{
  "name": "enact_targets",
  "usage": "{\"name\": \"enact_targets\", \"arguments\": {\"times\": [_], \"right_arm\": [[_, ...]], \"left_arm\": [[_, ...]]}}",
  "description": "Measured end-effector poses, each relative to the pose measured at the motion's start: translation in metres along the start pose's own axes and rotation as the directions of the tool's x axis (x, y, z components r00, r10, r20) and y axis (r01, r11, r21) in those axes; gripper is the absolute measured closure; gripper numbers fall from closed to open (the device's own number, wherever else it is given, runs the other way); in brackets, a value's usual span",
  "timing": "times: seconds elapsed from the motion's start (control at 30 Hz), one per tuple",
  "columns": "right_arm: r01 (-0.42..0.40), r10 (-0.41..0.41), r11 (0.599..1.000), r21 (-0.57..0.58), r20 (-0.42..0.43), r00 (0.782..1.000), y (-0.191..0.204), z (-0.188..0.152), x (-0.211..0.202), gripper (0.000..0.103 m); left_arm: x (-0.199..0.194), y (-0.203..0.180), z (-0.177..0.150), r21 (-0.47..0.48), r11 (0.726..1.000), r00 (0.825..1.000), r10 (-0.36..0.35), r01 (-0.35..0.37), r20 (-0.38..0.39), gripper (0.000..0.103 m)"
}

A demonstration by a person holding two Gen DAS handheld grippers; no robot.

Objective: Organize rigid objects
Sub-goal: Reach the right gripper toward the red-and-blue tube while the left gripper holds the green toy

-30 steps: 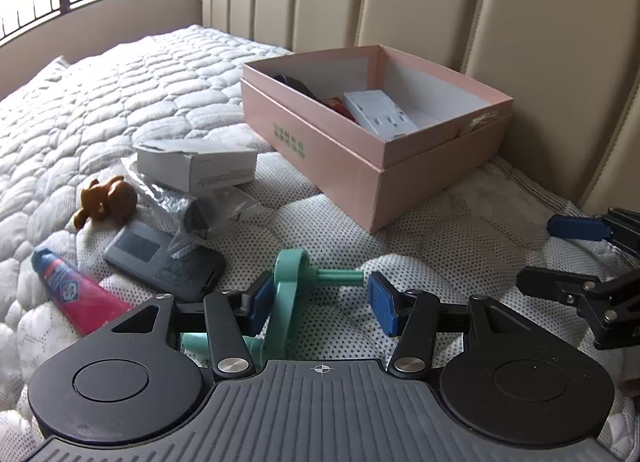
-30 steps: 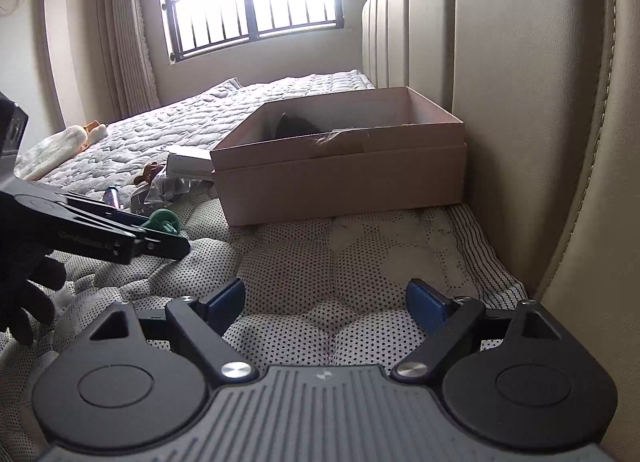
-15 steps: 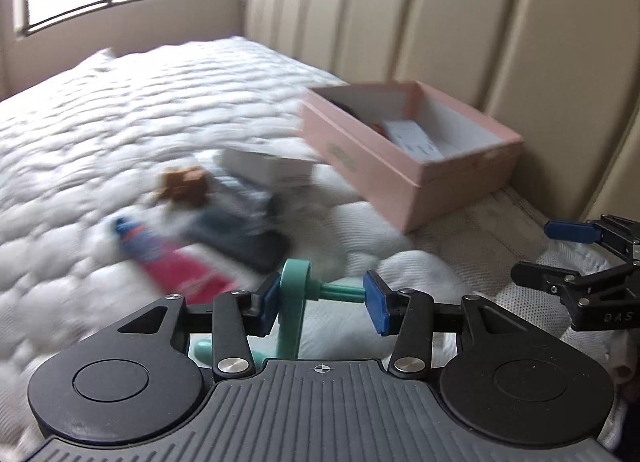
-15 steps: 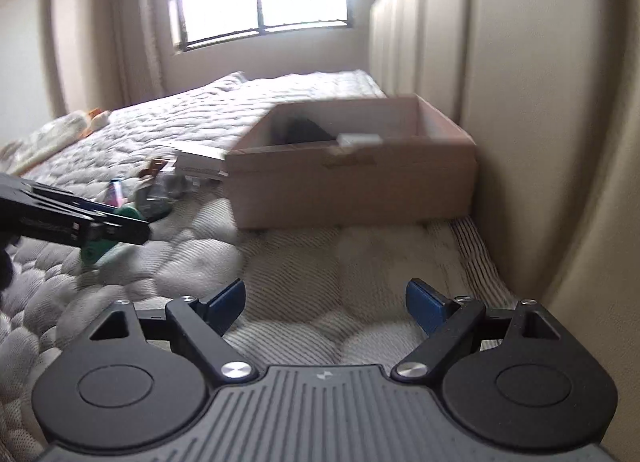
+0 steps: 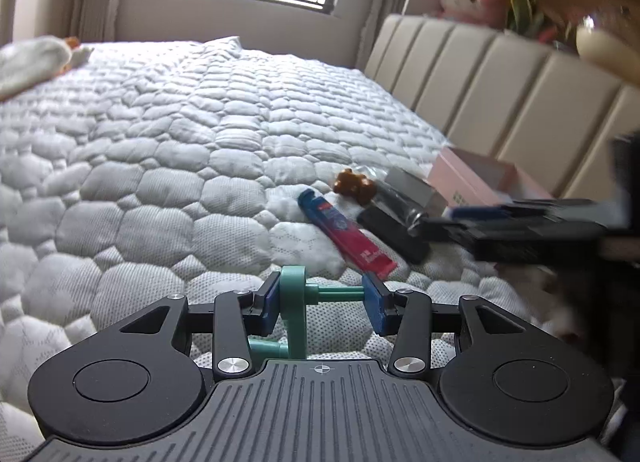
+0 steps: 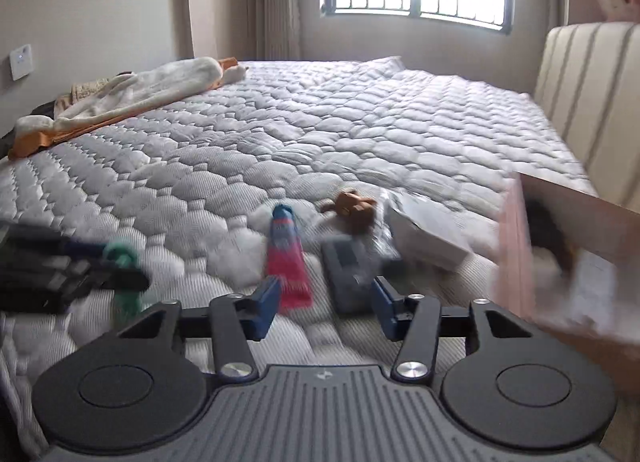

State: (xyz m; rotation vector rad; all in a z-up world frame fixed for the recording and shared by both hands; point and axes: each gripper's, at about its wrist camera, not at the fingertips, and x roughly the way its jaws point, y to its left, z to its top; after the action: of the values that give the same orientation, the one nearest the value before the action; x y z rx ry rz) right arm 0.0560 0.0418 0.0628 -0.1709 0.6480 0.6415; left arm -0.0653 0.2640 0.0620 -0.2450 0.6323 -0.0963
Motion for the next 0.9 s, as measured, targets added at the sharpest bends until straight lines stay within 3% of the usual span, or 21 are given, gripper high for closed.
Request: {"name": "enact_targets", "arguments": {"times": [0.13, 0.27, 0.47, 0.5, 0.53, 0.57, 0.6, 0.9], "right_arm": [[-0.001, 0.001, 1.000, -0.006, -0.050, 0.999, 0.011, 0.023, 0.042, 0.053], [0.002, -0.008, 0.997, -0.077, -0.076, 0.997, 0.028, 0.028, 0.078, 0.053], [0.000, -0.009, 0.996, -0.094, -0.099, 0.995, 0.047, 0.039, 0.123, 0.054], [0.002, -0.014, 0.995, -0.100, -0.110, 0.994, 0.049, 0.040, 0.128, 0.057], [0.003, -0.015, 0.995, -0.105, -0.119, 0.993, 0.051, 0.040, 0.131, 0.067], [-0.004, -0.010, 0.994, -0.108, -0.129, 0.992, 0.051, 0.040, 0.132, 0.075], [-0.004, -0.010, 0.994, -0.107, -0.130, 0.992, 0.051, 0.039, 0.129, 0.076], [0.015, -0.014, 0.998, -0.057, 0.024, 1.000, 0.045, 0.039, 0.025, 0.077]], "left_arm": [[-0.001, 0.013, -0.003, -0.029, 0.998, 0.999, -0.047, 0.047, 0.017, 0.056], [-0.002, 0.020, -0.004, -0.036, 0.996, 0.996, -0.080, 0.081, 0.027, 0.056], [0.003, 0.023, -0.007, -0.051, 0.992, 0.994, -0.111, 0.112, 0.026, 0.056], [0.003, 0.023, -0.007, -0.051, 0.992, 0.993, -0.111, 0.112, 0.026, 0.056], [0.003, 0.023, -0.007, -0.051, 0.992, 0.993, -0.112, 0.113, 0.026, 0.056], [0.002, 0.022, -0.008, -0.051, 0.992, 0.993, -0.113, 0.114, 0.025, 0.056], [0.002, 0.022, -0.008, -0.052, 0.992, 0.993, -0.114, 0.115, 0.025, 0.056], [-0.006, -0.014, -0.013, -0.038, 0.988, 0.988, -0.153, 0.152, -0.012, 0.056]]}}
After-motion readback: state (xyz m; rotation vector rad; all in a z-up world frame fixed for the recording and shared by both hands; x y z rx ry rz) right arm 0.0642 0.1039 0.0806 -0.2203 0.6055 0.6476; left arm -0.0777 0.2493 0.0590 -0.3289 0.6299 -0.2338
